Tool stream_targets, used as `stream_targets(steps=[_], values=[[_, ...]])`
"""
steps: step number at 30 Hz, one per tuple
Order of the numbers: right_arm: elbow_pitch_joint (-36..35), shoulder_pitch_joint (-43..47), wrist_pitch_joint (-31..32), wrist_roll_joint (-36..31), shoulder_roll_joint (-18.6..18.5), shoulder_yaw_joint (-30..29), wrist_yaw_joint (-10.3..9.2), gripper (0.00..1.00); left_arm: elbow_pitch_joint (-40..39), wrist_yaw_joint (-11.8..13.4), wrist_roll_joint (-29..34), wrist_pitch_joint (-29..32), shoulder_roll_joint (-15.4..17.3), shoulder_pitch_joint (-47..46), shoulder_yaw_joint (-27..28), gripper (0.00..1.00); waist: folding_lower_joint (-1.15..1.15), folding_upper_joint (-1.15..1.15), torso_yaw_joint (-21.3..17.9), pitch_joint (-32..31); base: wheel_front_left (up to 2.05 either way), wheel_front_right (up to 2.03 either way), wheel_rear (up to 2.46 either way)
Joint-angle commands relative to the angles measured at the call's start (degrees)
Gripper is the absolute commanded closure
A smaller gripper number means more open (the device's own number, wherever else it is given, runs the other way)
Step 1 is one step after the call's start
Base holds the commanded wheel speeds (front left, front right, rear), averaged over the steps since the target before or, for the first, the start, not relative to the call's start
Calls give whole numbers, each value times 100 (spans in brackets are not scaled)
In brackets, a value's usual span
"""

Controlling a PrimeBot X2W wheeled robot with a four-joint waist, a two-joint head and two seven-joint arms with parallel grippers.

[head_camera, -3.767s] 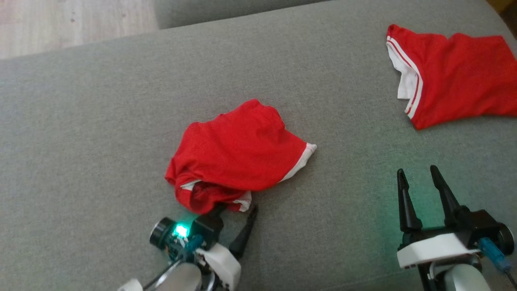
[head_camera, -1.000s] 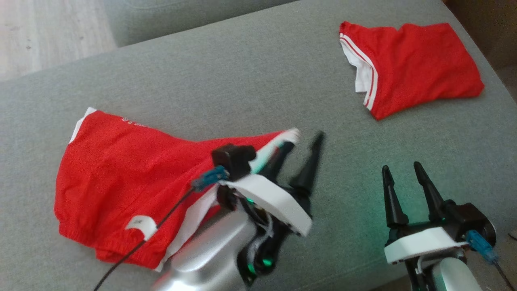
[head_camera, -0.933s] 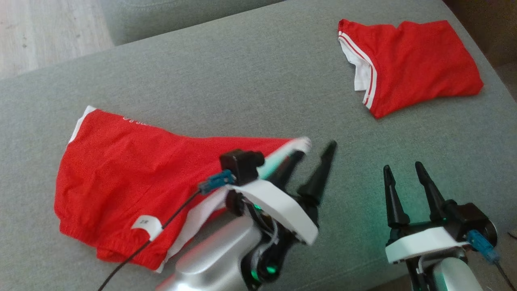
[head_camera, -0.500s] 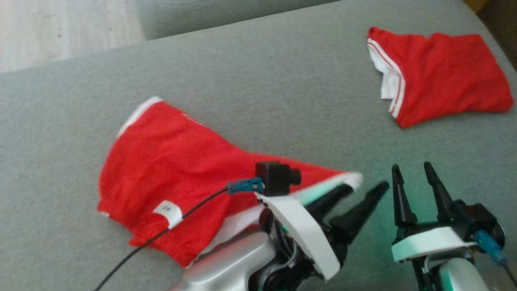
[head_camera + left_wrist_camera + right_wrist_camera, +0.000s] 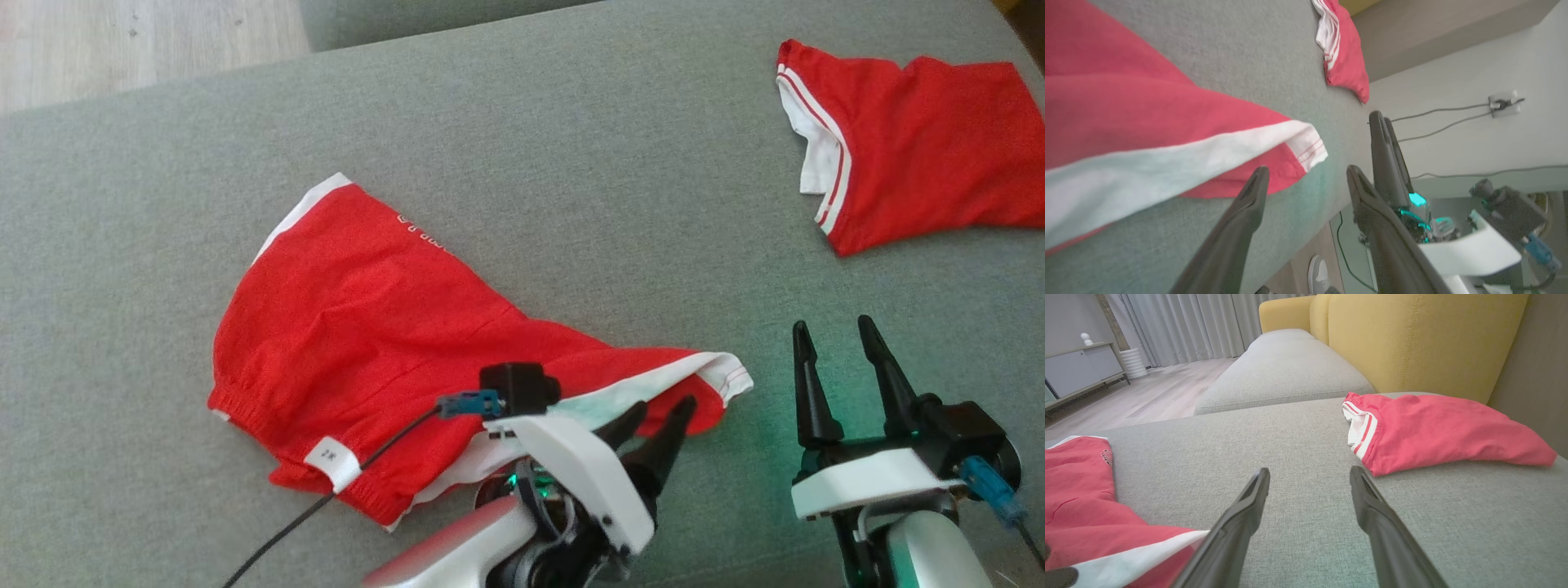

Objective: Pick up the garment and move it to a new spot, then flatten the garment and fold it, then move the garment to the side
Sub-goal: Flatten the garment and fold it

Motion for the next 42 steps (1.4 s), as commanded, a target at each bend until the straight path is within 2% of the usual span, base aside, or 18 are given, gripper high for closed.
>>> stream_targets(steps=[1,4,6,9,13,14,15,16,22,28,32,42], values=[[-147,-103,-79,40,-39,104,42,0,-226,-41,163,-30,70,-254,64,0,-1,0,-7,-26,0,0,0],[-134,-50,-79,53,-39,67,42,0,-398,-71,563,-307,417,-350,60,0,-1,0,-19,-125,0,0,0],[-131,4,-79,44,-39,38,42,0,-519,-36,927,-526,759,-414,37,0,-1,0,-14,-210,0,0,0],[-144,103,-79,16,-39,-41,42,0,-669,177,1345,-868,1307,-340,80,0,-1,0,27,-346,0,0,0],[-167,244,-79,-17,-39,-144,42,0,-989,461,1352,-1146,1935,57,325,0,-1,0,124,-485,0,0,0],[-167,244,-79,-17,-39,-144,42,0,-989,461,1352,-1146,1935,57,325,0,-1,0,124,-485,0,0,0],[-185,303,-79,-40,-39,-187,42,0,-1108,652,1370,-1334,2208,272,461,0,-1,0,190,-537,0,0,0],[-185,303,-79,-40,-39,-187,42,0,-1108,652,1370,-1334,2208,272,461,0,-1,0,190,-537,0,0,0],[-201,405,-79,-105,-39,-212,42,0,-1343,1005,1370,-1579,2776,913,589,0,-1,0,421,-640,0,0,0],[-215,435,-79,-183,-39,-203,42,0,-1446,977,1350,-1521,2978,1280,393,0,-1,0,618,-646,0,0,0],[-229,416,-79,-234,-39,-182,42,0,-1285,878,1480,-1315,2943,1268,98,0,-1,0,680,-589,0,0,0],[-230,334,-79,-281,-39,-134,42,0,-488,426,1520,-1200,2436,1011,-120,0,-1,0,542,-455,0,0,0]])
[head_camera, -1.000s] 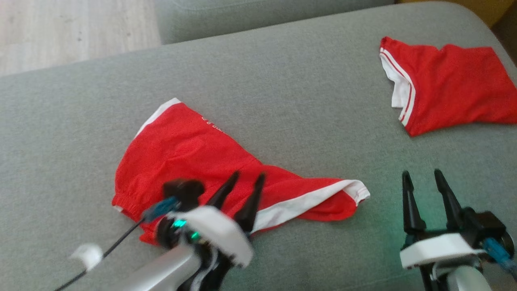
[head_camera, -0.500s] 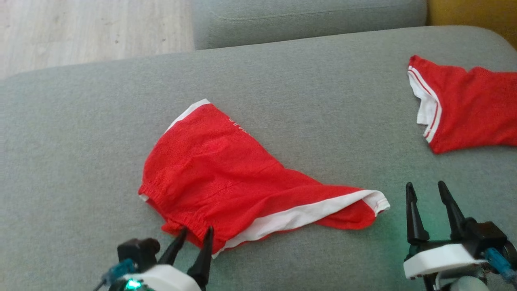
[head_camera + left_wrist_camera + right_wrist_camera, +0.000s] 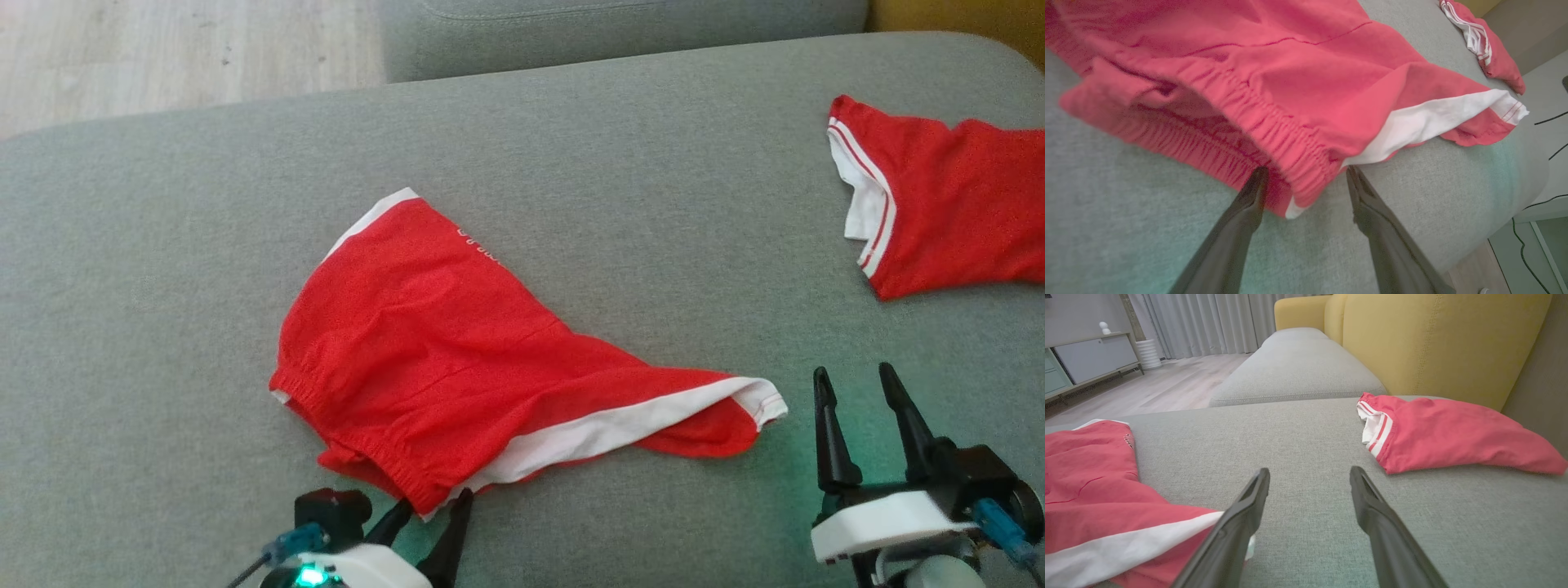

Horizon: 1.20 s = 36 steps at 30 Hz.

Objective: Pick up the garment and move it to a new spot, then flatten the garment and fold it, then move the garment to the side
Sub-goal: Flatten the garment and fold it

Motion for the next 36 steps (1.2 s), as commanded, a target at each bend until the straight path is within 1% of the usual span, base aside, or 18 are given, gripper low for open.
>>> stream_targets(steps=[1,2,3,5,9,10,12,14,15,16,18,20,24,25,27,28,29,36], values=[[-180,-170,-79,-63,-40,135,42,0,-43,-86,35,-76,27,-263,167,0,0,0,-45,15,0,0,0],[-179,-169,-79,-66,-40,125,42,0,15,-139,10,-94,-11,-274,184,0,0,0,-59,19,0,0,0],[-178,-164,-79,-68,-40,113,42,0,69,-183,-13,-112,-41,-283,203,54,0,0,-70,22,0,0,0],[-182,-150,-79,-67,-40,91,42,0,150,-268,-47,-103,-64,-305,213,100,0,0,-79,22,0,0,0],[-189,-80,-79,-63,-40,31,42,0,59,-449,-130,-38,20,-310,224,100,0,0,-17,-2,0,0,0],[-185,-55,-79,-56,-40,19,42,0,-167,-616,-273,56,141,-264,249,100,0,0,44,-15,0,0,0],[-178,-42,-79,-40,-40,25,42,0,-459,-800,-511,187,339,-172,312,100,0,0,109,-27,0,0,0],[-174,-42,-79,-29,-40,41,42,0,-720,-952,-734,339,629,-84,379,100,0,0,167,-38,0,0,0],[-169,-47,-79,-22,-40,50,42,0,-807,-990,-816,406,799,-47,413,100,0,0,187,-44,0,0,0],[-169,-47,-79,-22,-40,50,42,0,-807,-990,-816,406,799,-47,413,100,0,0,187,-44,0,0,0],[-159,-58,-79,-7,-40,59,42,0,-916,-1013,-925,522,1129,17,465,100,0,0,220,-59,0,0,0],[-152,-58,-79,7,-40,62,42,0,-1004,-1061,-1081,587,1358,90,539,100,0,0,245,-75,0,0,0],[-133,-55,-79,15,-40,72,42,0,-1092,-1118,-1237,621,1545,160,622,100,0,0,265,-96,0,0,0],[-128,-55,-79,17,-40,79,42,0,-1108,-1141,-1270,638,1534,176,616,91,0,0,265,-101,0,0,0],[-121,-58,-79,24,-40,94,42,0,-1152,-1201,-1295,697,1504,199,565,65,0,0,256,-107,0,0,0],[-118,-58,-79,26,-40,99,42,0,-1161,-1220,-1294,720,1498,212,538,23,0,0,250,-112,0,0,0],[-115,-55,-79,27,-40,101,42,0,-1162,-1231,-1286,735,1500,228,514,0,0,0,242,-118,0,0,0],[-135,-12,-79,16,-40,37,42,0,-1087,-1161,-1140,678,1775,338,477,0,0,0,220,-118,0,0,0]])
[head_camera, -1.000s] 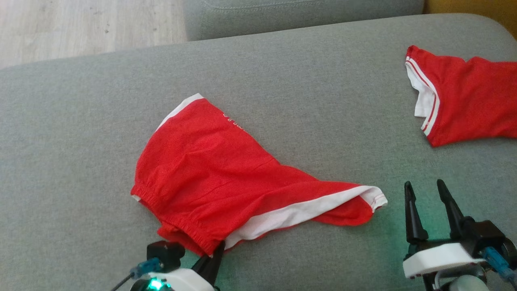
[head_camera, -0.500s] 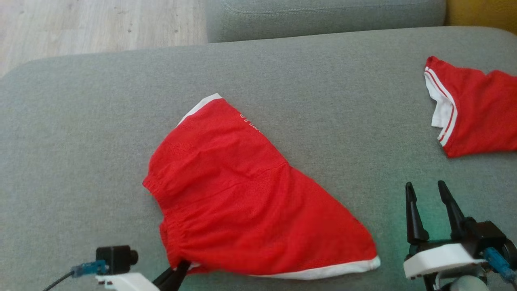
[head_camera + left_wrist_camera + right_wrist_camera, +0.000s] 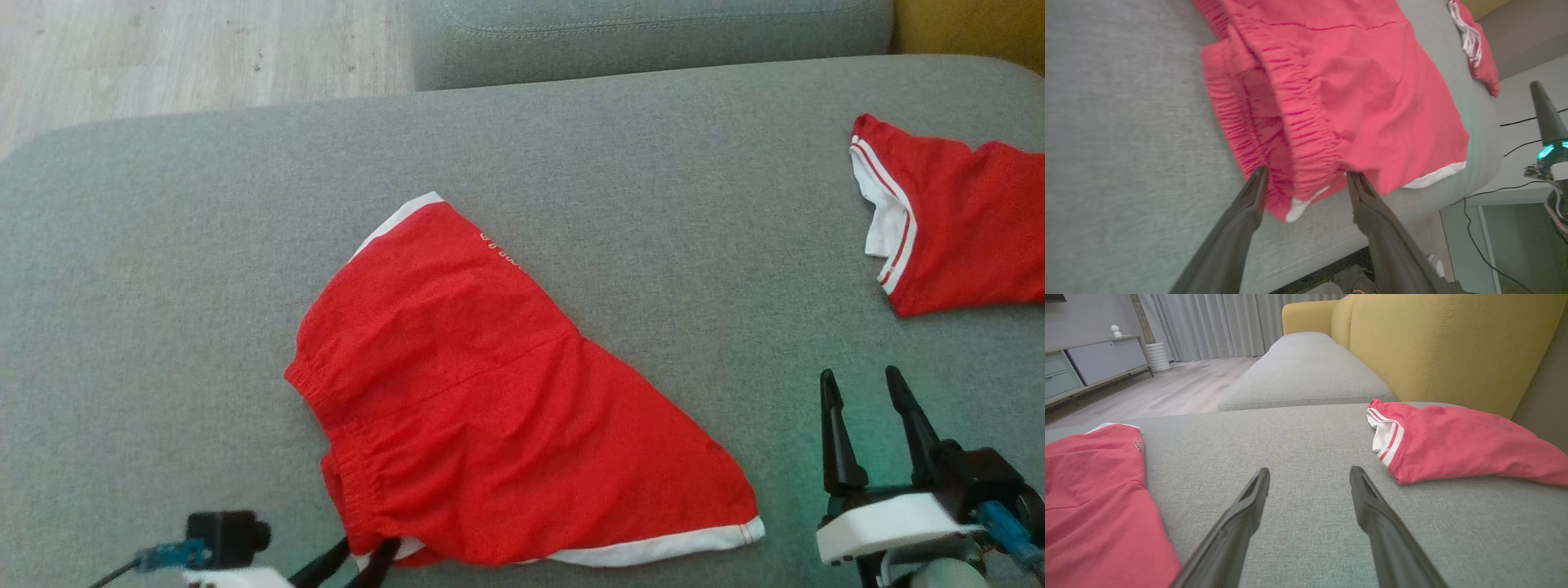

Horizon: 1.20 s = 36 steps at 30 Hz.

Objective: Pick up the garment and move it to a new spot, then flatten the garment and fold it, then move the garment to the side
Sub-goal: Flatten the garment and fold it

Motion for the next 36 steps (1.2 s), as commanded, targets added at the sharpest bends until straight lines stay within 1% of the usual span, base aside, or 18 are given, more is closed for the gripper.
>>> stream_targets(steps=[1,8,11,14,18,22,26,29,32,36], values=[[-170,-27,-79,34,-40,92,42,0,-78,61,58,-108,319,-21,200,0,0,0,2,-1,0,0,0],[-258,-7,-79,-31,-40,-84,42,0,-112,147,57,-290,436,53,307,0,0,0,18,-38,0,0,0],[-368,-12,-79,-116,-40,-250,42,0,-77,349,244,-432,495,99,291,0,0,0,-1,-75,0,0,0],[-509,3,-79,-248,-40,-455,42,0,-56,573,383,-619,486,166,301,0,0,0,1,-137,0,0,0],[-700,33,-79,-406,-40,-741,42,0,-1,832,404,-837,430,308,347,0,0,0,22,-234,0,0,0],[-768,70,-79,-473,-40,-917,42,0,255,1043,519,-956,330,366,308,0,0,0,63,-334,0,0,0],[-752,120,-79,-488,-40,-918,42,0,334,1026,473,-1030,164,411,312,0,0,0,96,-421,0,0,0],[-725,194,-79,-449,-40,-842,42,0,370,1082,461,-1182,84,464,399,0,0,0,119,-494,0,0,0],[-723,261,-79,-418,-40,-785,42,0,354,1170,491,-1395,1,511,662,0,0,0,148,-538,0,0,0],[-752,346,-79,-412,-40,-764,42,0,290,1156,772,-1520,-179,600,1079,0,0,0,204,-598,0,0,0]])
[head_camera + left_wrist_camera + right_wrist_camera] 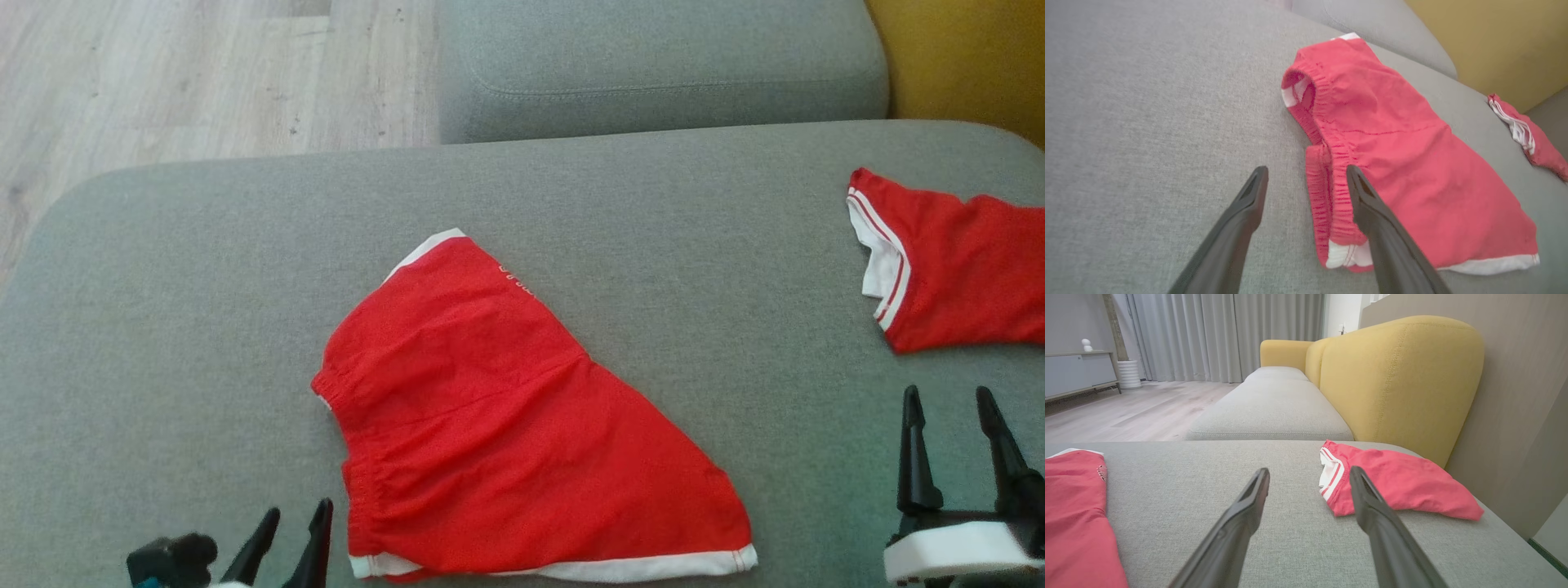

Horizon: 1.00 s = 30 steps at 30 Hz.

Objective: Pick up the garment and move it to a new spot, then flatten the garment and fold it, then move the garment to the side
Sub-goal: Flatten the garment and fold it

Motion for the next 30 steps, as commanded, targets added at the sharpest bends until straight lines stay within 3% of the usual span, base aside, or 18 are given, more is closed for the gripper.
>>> stream_targets(steps=[1,5,12,20,30], values=[[-205,-92,-79,13,-54,143,42,0,-109,8,91,-93,86,-107,324,0,1,0,27,-22,0,0,0],[-228,-26,-79,30,-54,241,42,0,-85,-30,817,-100,-301,77,1085,0,1,0,94,-65,0,0,0],[-26,35,-79,213,-54,559,42,0,329,-250,2804,-102,-1191,496,2262,0,1,0,142,-83,0,0,0],[286,-3,-79,445,-54,1001,42,0,628,-879,4830,-102,-2231,902,3603,0,1,0,129,-69,0,0,0],[377,-92,-79,480,-54,1195,42,0,728,-1719,6000,-103,-3143,1175,4830,0,1,0,128,-98,0,0,0]])
